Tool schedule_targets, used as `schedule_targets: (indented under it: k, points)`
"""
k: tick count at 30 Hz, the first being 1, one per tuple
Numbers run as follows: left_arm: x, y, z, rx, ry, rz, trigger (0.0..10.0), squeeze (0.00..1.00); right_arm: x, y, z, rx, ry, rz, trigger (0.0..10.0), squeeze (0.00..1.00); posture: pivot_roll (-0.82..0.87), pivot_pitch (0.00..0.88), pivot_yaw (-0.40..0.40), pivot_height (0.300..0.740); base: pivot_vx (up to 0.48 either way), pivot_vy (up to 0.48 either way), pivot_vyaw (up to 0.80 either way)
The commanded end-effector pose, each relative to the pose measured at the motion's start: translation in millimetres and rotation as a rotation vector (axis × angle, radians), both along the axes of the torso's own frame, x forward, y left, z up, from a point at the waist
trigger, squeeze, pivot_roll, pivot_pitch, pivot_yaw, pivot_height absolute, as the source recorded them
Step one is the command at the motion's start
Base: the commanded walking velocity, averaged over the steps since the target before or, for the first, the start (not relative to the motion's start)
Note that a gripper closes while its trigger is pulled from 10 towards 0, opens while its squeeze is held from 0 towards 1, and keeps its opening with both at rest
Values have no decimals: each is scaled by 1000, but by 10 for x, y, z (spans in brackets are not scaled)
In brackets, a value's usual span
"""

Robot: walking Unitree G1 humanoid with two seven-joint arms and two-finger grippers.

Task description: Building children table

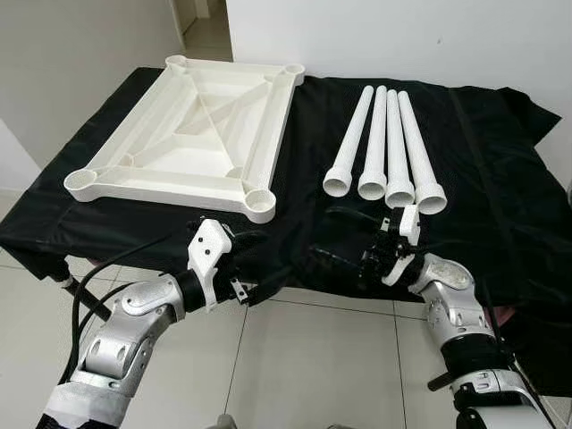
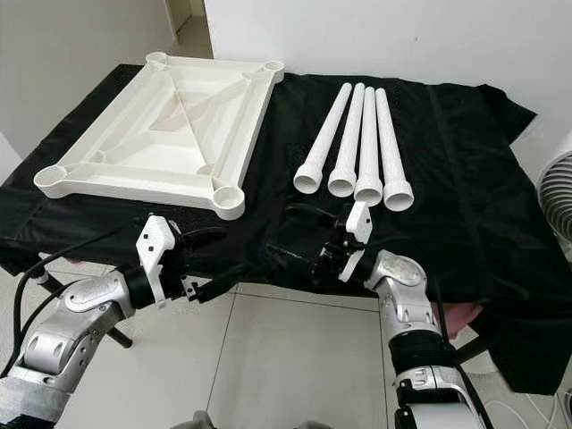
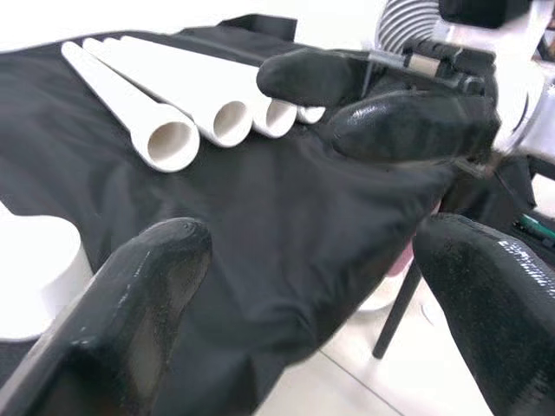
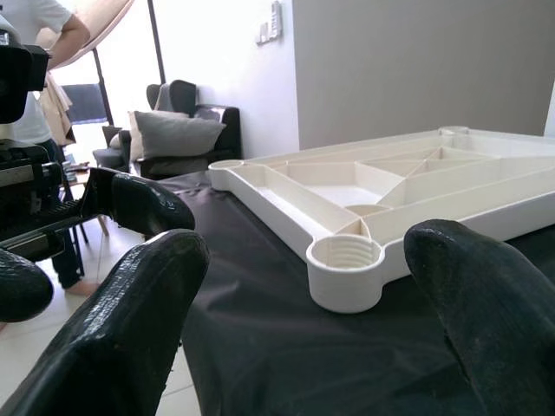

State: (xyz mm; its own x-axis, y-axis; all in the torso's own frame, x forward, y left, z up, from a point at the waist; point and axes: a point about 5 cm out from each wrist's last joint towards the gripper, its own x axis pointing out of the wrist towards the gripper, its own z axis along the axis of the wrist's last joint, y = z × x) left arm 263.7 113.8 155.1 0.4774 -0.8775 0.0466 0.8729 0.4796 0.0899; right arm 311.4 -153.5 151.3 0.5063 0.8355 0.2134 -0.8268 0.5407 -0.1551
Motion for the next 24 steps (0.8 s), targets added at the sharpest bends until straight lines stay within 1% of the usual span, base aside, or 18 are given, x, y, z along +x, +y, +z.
schedule_targets:
  k: [1,2,4,6,7,8,9,11,13,15,16,17,18,19,20,21,23,24]
  points:
    - [32,46,23,-23,2,29,10000,0,41,6,79,29,-16,-50,10000,0,-68,0,67,740,0,0,0]
    - [109,22,107,-104,-11,144,10000,0,95,23,134,77,-12,-150,10000,0,-74,0,70,740,0,0,0]
    - [181,-12,217,-199,-19,285,10000,0,139,45,198,134,-8,-270,10000,0,-76,0,67,740,0,0,0]
    - [181,-12,217,-199,-19,285,10000,0,139,45,198,134,-8,-270,10000,0,-76,0,67,740,0,0,0]
    - [198,-24,271,-242,-30,336,10000,0,156,51,227,155,-13,-336,10000,0,-77,0,66,740,0,0,0]
    - [198,-24,271,-242,-30,336,10000,0,156,51,227,155,-13,-336,10000,0,-77,0,66,740,0,0,0]
    - [240,-33,304,-264,-18,404,10000,0,175,73,275,177,-18,-406,10000,0,-76,0,64,740,0,0,0]
    - [240,-33,304,-264,-18,404,10000,0,175,73,275,177,-18,-406,10000,0,-76,0,64,740,0,0,0]
    - [357,18,396,-293,-39,574,10000,0,211,121,423,243,-26,-566,10000,0,-77,16,59,740,0,0,0]
    - [357,18,396,-293,-39,574,10000,0,211,121,423,243,-26,-566,10000,0,-77,16,59,740,0,0,0]
    - [413,67,422,-295,-43,653,10000,0,217,122,476,249,-35,-628,10000,0,-79,26,58,740,0,0,0]
    - [413,67,422,-295,-43,653,10000,0,217,122,476,249,-35,-628,10000,0,-79,26,58,740,0,0,0]
    - [466,120,467,-296,-70,705,10000,0,224,110,521,252,-46,-684,10000,0,-80,42,50,740,0,0,0]
    - [466,120,467,-296,-70,705,10000,0,224,110,521,252,-46,-684,10000,0,-80,42,50,740,0,0,0]
    - [504,154,500,-290,-93,732,10000,0,235,94,546,250,-52,-725,10000,0,-82,47,47,740,0,0,0]
    - [504,154,500,-290,-93,732,10000,0,235,94,546,250,-52,-725,10000,0,-82,47,47,740,0,0,0]
    - [565,162,517,-260,-107,775,10000,0,233,88,551,251,-68,-758,10000,0,-81,55,40,740,0,0,0]
    - [565,162,517,-260,-107,775,10000,0,233,88,551,251,-68,-758,10000,0,-81,55,40,740,0,0,0]
